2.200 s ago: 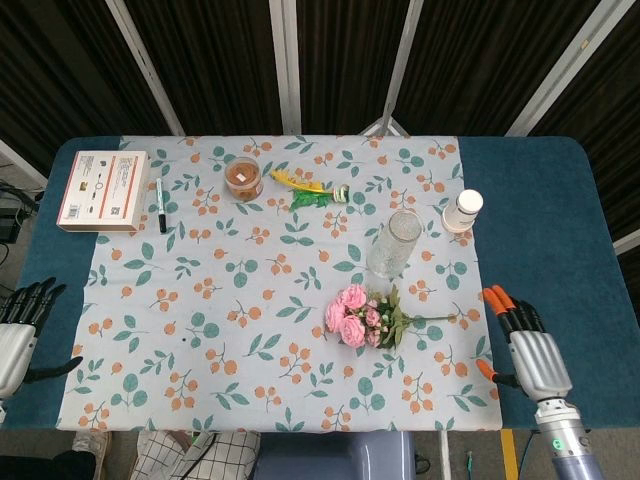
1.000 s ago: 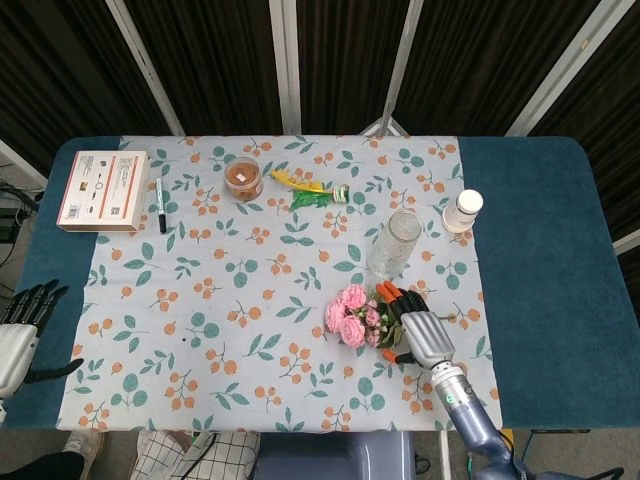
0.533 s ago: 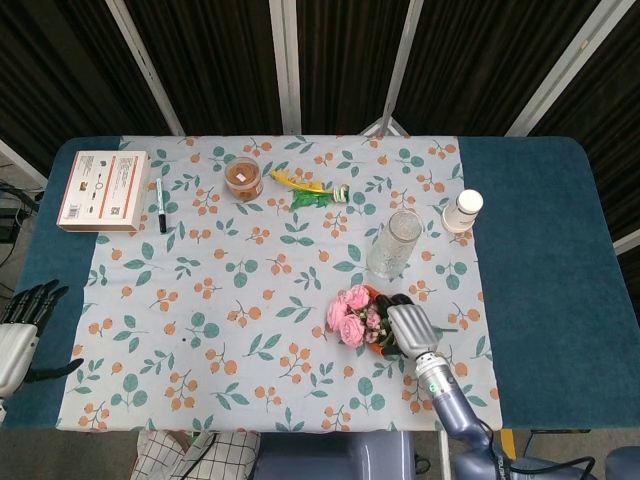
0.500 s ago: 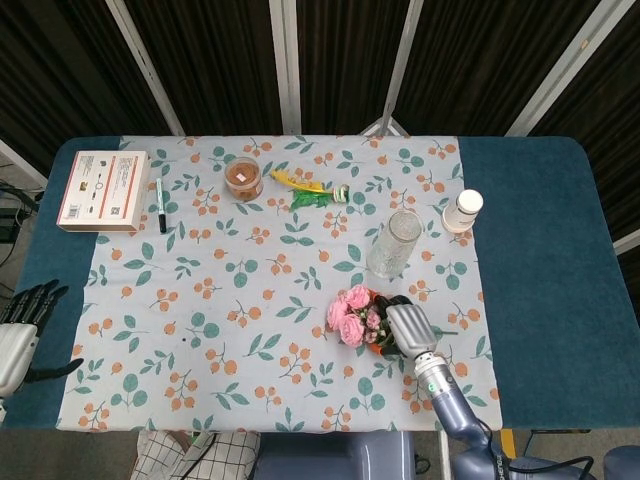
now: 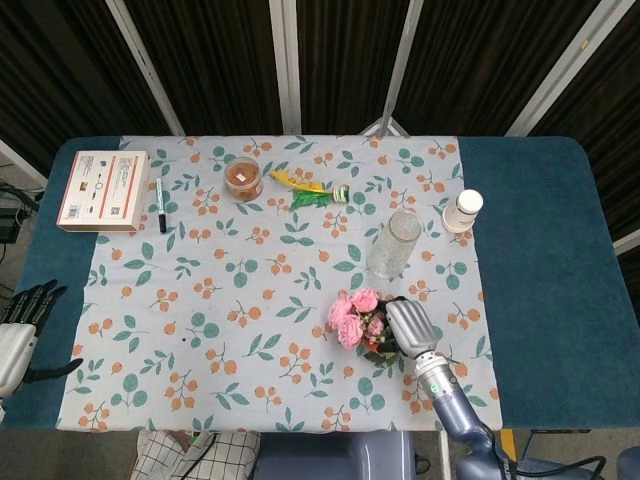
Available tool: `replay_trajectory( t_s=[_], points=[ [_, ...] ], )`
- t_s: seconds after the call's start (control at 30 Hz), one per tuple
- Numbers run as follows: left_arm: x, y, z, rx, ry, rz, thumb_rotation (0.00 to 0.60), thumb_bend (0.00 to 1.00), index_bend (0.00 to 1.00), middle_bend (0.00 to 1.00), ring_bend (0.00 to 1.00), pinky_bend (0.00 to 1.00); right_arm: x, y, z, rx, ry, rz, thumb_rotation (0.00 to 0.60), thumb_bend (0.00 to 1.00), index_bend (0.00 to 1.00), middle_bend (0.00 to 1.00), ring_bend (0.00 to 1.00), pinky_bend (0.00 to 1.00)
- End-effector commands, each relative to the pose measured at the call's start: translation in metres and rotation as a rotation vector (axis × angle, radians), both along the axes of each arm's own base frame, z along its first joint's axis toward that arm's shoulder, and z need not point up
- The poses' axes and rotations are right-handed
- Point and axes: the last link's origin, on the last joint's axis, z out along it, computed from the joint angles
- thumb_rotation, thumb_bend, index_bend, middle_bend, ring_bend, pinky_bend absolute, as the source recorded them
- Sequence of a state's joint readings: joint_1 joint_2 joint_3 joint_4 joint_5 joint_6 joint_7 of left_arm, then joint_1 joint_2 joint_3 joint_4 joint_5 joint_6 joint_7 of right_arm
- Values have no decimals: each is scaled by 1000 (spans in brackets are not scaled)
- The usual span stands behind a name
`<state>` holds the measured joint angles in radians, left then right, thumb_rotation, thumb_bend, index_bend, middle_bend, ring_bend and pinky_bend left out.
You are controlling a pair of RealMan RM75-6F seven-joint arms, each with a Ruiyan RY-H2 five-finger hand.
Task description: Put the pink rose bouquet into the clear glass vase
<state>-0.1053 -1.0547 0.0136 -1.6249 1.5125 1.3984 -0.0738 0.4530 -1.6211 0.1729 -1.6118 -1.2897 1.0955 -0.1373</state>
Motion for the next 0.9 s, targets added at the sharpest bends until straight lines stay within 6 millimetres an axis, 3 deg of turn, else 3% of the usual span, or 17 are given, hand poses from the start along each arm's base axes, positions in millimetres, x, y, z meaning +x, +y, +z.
replay_trajectory(
  t_s=[0.03, 0.37, 0.53, 0.73, 0.9],
  points=[
    [0, 0, 0, -1, 0, 0, 600, 0, 0, 0, 0, 0, 4, -5, 28, -62, -49, -6, 600, 311, 511, 539, 551, 372],
    [1, -1, 0, 7, -5, -1, 600, 0, 0, 0, 0, 0, 10, -32, 109, -301, -258, -80, 600, 311, 511, 539, 550, 372],
    [2, -1, -1, 6, -7, -6, 600, 0, 0, 0, 0, 0, 18, -56, 151, -425, -501, -164, 600, 310, 511, 539, 551, 372],
    [3, -1, -2, 3, -8, -9, 600, 0, 0, 0, 0, 0, 37, -88, 177, -494, -773, -228, 600, 311, 510, 539, 551, 372],
    [3, 0, -4, -6, -12, -5, 600, 0, 0, 0, 0, 0, 60, -112, 176, -484, -925, -210, 600, 311, 508, 539, 550, 372]
  ],
)
